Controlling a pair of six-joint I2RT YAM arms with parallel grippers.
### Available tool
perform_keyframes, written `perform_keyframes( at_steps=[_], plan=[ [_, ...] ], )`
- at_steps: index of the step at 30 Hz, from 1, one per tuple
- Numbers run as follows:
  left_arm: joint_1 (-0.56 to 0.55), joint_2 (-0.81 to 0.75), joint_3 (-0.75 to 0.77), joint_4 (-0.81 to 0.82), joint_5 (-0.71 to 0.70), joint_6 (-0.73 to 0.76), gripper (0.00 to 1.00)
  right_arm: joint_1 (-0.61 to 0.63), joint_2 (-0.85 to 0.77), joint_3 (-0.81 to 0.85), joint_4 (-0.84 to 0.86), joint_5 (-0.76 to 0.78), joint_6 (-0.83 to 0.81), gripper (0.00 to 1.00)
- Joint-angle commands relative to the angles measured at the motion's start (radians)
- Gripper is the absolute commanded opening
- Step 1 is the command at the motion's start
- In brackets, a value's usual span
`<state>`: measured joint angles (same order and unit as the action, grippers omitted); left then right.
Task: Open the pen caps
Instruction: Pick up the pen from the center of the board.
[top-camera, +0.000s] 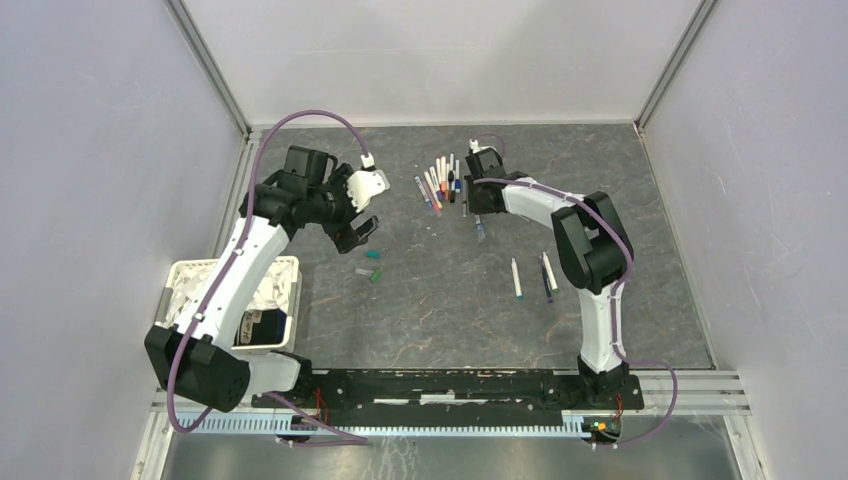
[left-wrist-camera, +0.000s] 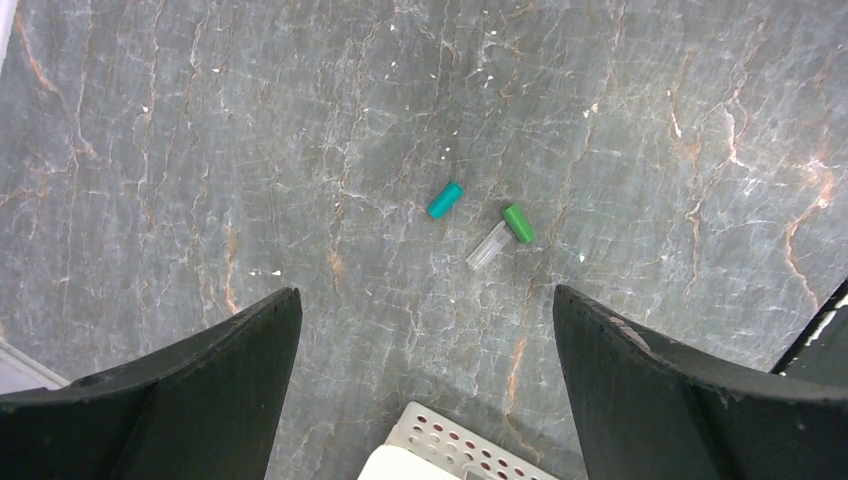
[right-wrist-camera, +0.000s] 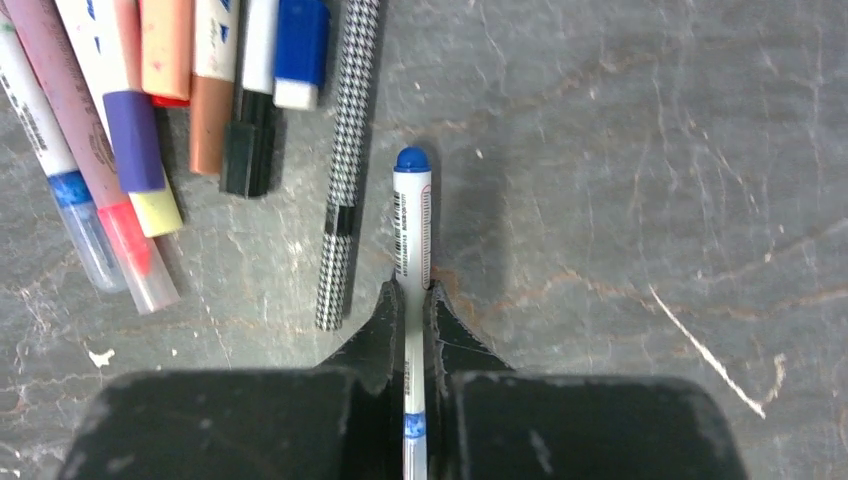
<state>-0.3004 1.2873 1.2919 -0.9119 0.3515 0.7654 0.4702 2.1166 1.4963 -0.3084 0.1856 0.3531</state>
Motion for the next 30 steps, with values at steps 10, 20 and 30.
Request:
perform_keyframes(
  at_steps=[10, 20, 30],
  plan=[
    [0.002, -0.057, 0.061, 0.092, 0.206, -0.303, 1.00, 0.155, -0.698, -0.491, 0.503, -0.023, 0.266, 0.00],
    [0.000, -0.064, 0.030, 0.121, 0.532, -0.469, 1.00, 0.501, -0.857, -0.593, 0.811, 0.236, 0.309, 0.00],
    [-0.011, -0.119, -0.072, 0.229, 0.655, -0.556, 0.96, 0.636, -0.775, -0.516, 0.909, 0.325, 0.247, 0.00]
  ],
)
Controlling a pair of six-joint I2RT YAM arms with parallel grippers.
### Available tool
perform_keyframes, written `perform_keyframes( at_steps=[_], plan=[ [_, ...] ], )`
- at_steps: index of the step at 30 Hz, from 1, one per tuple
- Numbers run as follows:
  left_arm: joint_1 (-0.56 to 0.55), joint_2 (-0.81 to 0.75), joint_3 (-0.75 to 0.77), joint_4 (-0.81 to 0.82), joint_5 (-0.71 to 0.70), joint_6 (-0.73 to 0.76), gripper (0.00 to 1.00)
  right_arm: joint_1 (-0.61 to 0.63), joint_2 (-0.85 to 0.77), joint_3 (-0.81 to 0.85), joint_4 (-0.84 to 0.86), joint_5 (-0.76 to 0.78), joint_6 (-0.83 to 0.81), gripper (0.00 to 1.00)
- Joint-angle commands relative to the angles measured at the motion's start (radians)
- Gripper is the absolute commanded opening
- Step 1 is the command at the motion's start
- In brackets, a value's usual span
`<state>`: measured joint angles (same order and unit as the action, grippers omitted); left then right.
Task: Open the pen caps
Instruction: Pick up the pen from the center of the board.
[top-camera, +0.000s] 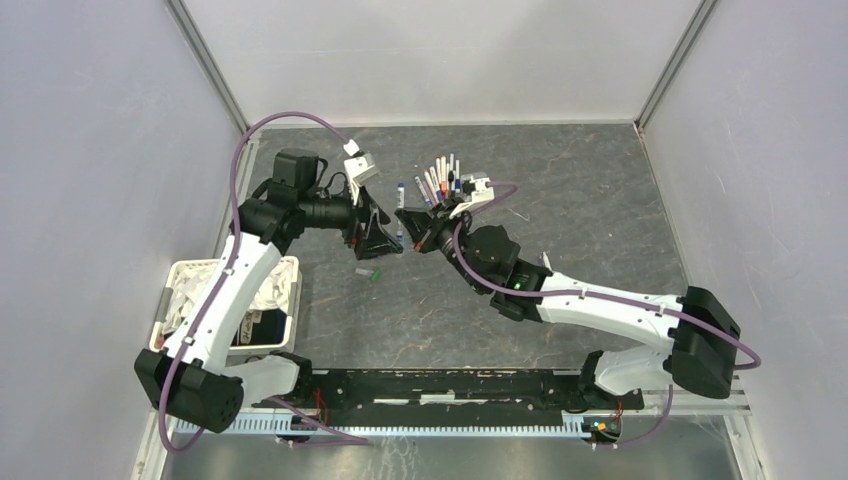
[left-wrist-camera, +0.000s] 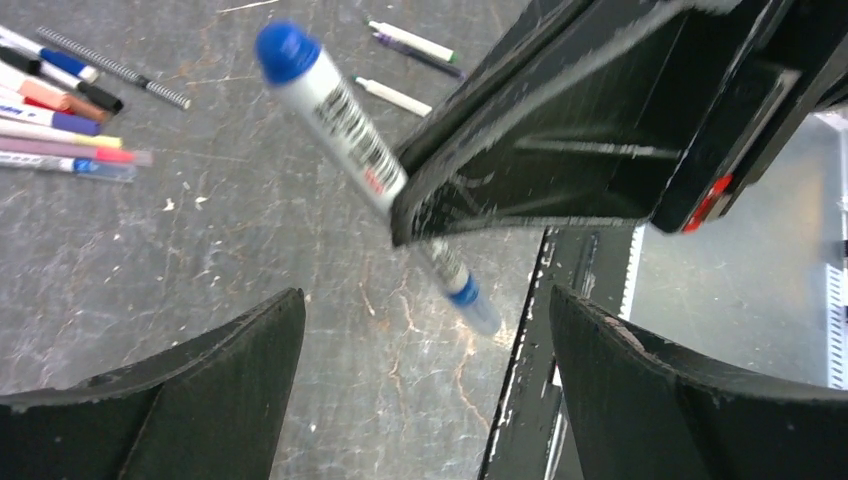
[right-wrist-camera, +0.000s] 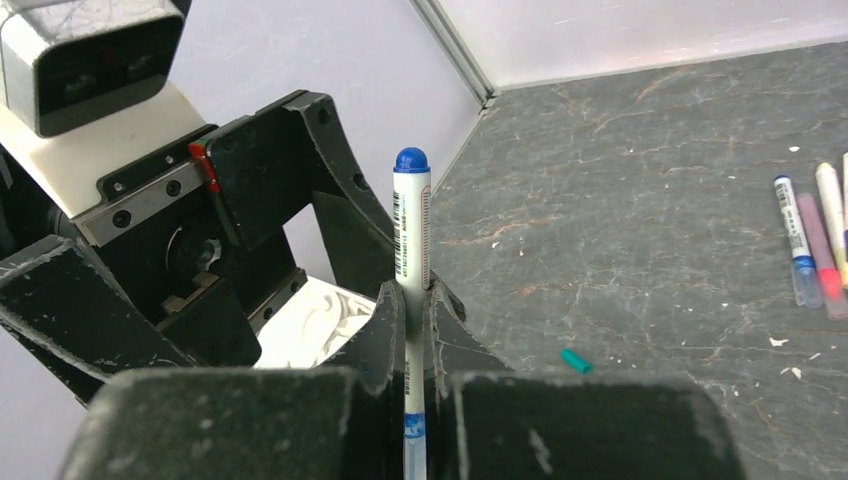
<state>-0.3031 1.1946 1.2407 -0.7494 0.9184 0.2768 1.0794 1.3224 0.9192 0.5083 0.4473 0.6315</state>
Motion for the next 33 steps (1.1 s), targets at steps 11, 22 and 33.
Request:
perform_keyframes(
  at_steps=[11, 22, 33],
  plan=[
    [-0.010, -0.008, -0.078, 0.066, 0.046, -0.012, 0.65, 0.063, 0.027, 0.065, 0.110, 0.128, -0.059, 0.00],
    [-0.010, -0.012, -0.076, 0.104, 0.028, -0.028, 0.36, 0.103, 0.029, 0.038, 0.076, 0.171, -0.020, 0.00],
    [-0.010, 0.001, -0.048, -0.167, -0.134, 0.409, 0.02, -0.068, -0.108, 0.032, -0.161, -0.178, -0.041, 0.43]
  ],
)
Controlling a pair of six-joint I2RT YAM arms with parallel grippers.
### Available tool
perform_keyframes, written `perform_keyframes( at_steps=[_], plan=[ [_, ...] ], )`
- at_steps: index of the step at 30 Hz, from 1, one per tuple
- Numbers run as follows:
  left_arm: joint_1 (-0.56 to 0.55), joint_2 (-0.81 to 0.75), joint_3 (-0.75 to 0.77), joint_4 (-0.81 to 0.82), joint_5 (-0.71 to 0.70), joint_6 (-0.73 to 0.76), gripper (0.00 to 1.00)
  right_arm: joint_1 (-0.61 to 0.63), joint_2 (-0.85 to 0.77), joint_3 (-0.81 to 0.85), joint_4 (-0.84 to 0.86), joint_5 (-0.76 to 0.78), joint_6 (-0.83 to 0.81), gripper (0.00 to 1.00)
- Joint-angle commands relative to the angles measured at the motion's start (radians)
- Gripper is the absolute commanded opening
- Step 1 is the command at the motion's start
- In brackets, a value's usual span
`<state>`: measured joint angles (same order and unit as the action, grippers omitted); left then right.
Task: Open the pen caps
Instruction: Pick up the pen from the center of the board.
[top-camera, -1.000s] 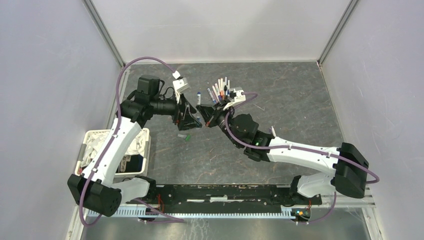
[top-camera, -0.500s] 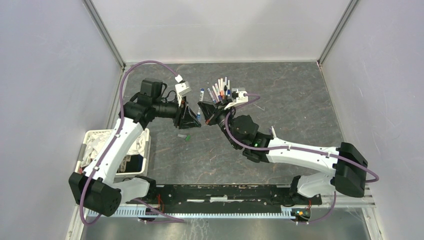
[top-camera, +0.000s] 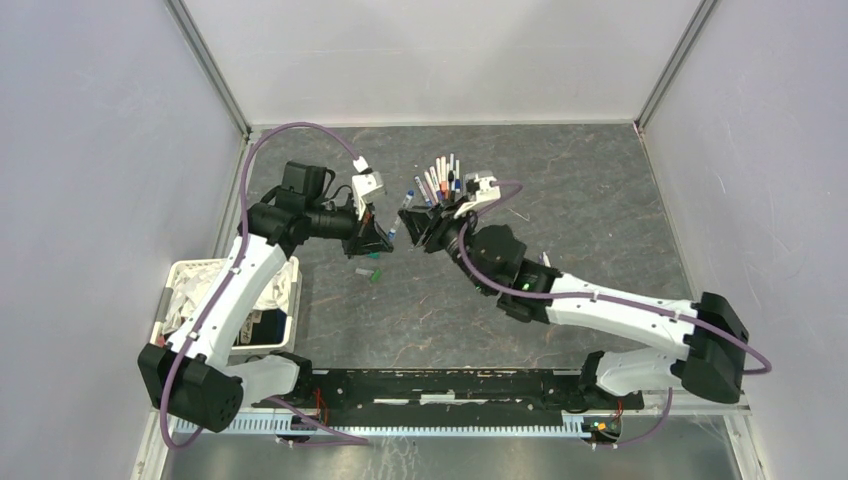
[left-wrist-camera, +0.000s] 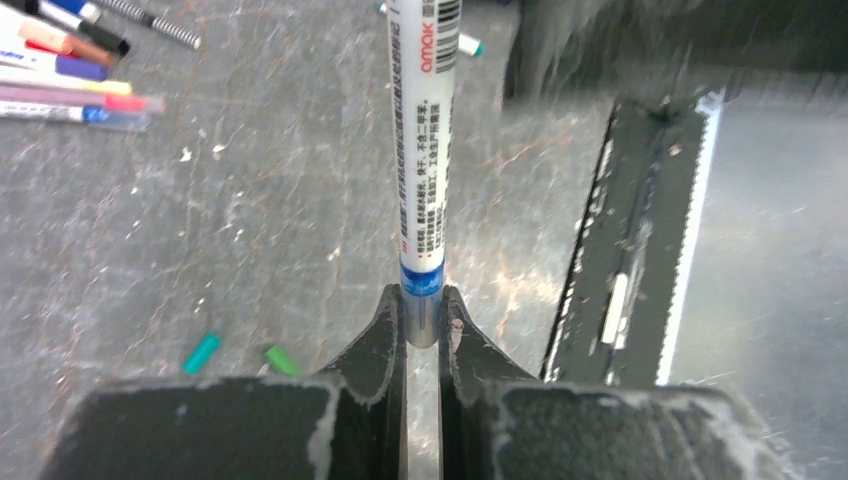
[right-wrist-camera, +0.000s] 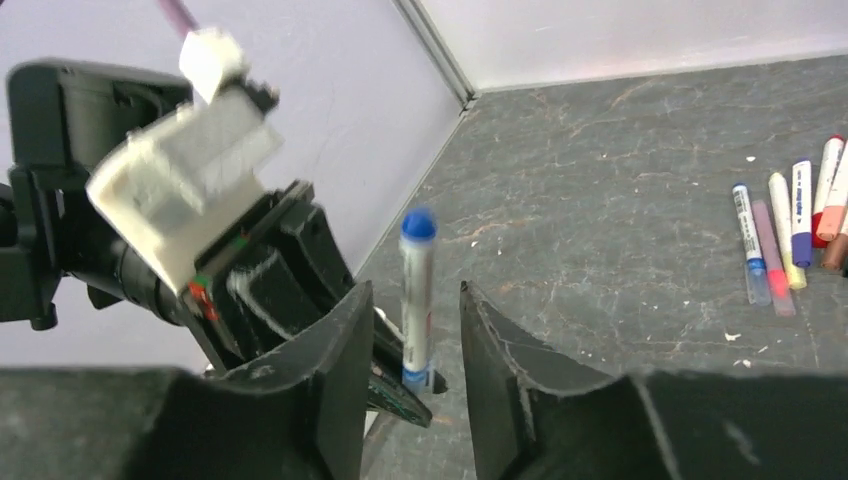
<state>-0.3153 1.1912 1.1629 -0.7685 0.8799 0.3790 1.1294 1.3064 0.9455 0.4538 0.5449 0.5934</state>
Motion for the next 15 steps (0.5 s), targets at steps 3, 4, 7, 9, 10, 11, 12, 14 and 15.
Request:
perform_keyframes(
  at_steps=[3, 4, 7, 9, 10, 11, 12, 14, 15],
  plan=[
    [-0.002, 0.008, 0.019, -0.251, -0.168, 0.477, 0.02, -0.218, -0.131, 0.040, -0.230, -0.525, -0.080, 0.57],
    [-0.005, 0.010, 0.015, -0.280, -0.189, 0.527, 0.02, -0.238, -0.132, 0.072, -0.286, -0.575, -0.114, 0.60],
    [-0.017, 0.009, 0.000, -0.330, -0.241, 0.632, 0.02, -0.278, -0.102, 0.167, -0.448, -0.723, -0.216, 0.65],
    [-0.031, 0.003, -0.015, -0.333, -0.280, 0.668, 0.02, -0.292, -0.051, 0.242, -0.565, -0.817, -0.253, 0.66],
    [-0.040, 0.001, -0.021, -0.332, -0.302, 0.678, 0.02, -0.294, -0.015, 0.275, -0.615, -0.868, -0.264, 0.67],
    [-0.054, 0.001, -0.026, -0.328, -0.323, 0.680, 0.02, -0.296, 0.022, 0.317, -0.664, -0.898, -0.268, 0.67],
    [-0.061, 0.000, -0.026, -0.323, -0.342, 0.680, 0.02, -0.294, 0.057, 0.347, -0.701, -0.934, -0.269, 0.68],
    [-0.074, -0.001, -0.024, -0.319, -0.367, 0.679, 0.02, -0.295, 0.130, 0.417, -0.766, -0.994, -0.262, 0.68],
    [-0.083, 0.000, -0.022, -0.317, -0.375, 0.679, 0.02, -0.295, 0.162, 0.431, -0.777, -1.023, -0.253, 0.68]
  ],
)
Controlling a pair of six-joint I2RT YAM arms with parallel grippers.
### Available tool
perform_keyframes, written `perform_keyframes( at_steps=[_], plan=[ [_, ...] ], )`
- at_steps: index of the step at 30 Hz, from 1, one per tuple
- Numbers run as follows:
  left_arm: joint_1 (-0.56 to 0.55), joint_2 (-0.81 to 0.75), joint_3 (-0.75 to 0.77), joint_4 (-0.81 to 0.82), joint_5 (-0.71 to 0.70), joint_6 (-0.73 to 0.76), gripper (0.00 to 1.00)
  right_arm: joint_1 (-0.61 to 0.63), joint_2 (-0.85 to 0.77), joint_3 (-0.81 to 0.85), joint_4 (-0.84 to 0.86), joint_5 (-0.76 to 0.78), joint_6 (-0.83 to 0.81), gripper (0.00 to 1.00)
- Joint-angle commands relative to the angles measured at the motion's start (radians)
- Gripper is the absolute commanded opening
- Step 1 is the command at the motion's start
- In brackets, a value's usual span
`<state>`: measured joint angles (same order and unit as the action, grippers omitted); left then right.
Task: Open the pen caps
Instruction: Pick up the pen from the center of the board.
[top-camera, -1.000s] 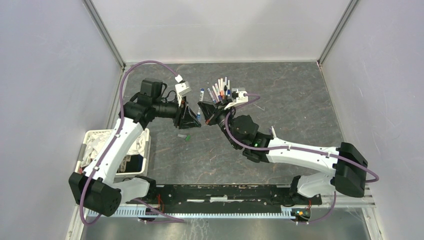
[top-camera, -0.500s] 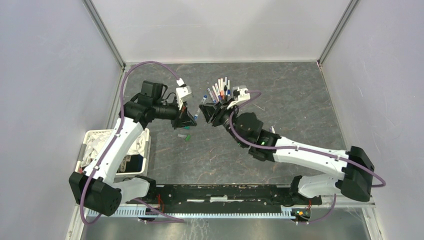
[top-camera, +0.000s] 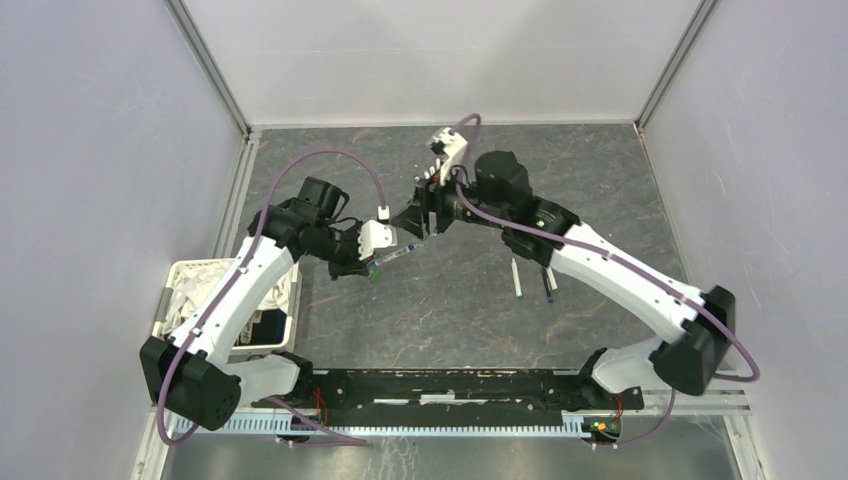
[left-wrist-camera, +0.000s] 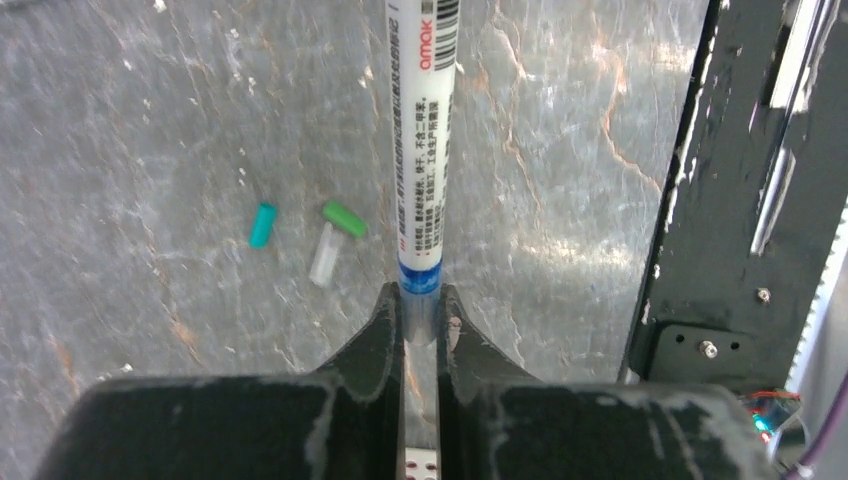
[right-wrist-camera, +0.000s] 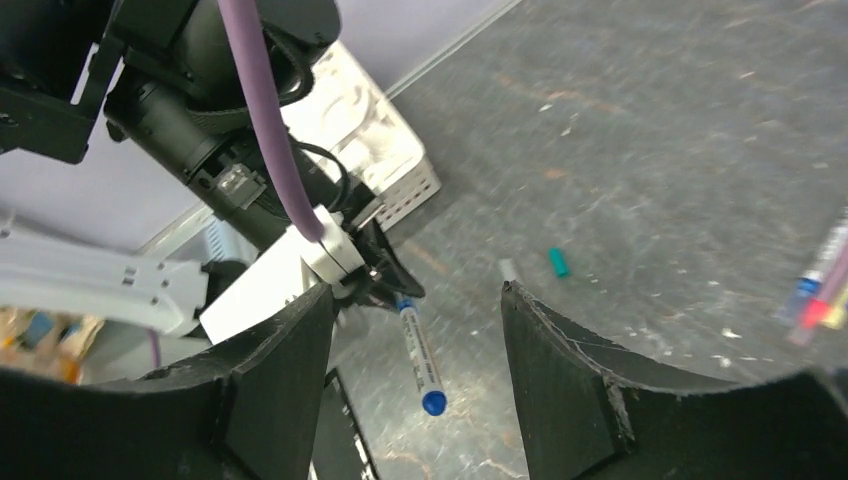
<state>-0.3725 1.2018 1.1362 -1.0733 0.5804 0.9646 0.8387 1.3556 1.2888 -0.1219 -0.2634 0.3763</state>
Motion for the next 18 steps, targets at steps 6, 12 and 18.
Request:
perform_keyframes(
  at_steps=[6, 12, 18],
  plan=[
    [-0.047, -0.023, 0.010, -0.009, -0.093, 0.093, 0.02, -0.004, 0.187, 0.090, -0.193, -0.266, 0.005, 0.65],
    [-0.052, -0.038, -0.001, -0.008, -0.104, 0.099, 0.02, -0.036, 0.143, 0.050, -0.164, -0.271, 0.036, 0.64],
    [-0.054, -0.032, -0.027, 0.011, -0.151, 0.100, 0.02, -0.115, 0.014, -0.027, -0.126, -0.314, 0.047, 0.66]
  ],
)
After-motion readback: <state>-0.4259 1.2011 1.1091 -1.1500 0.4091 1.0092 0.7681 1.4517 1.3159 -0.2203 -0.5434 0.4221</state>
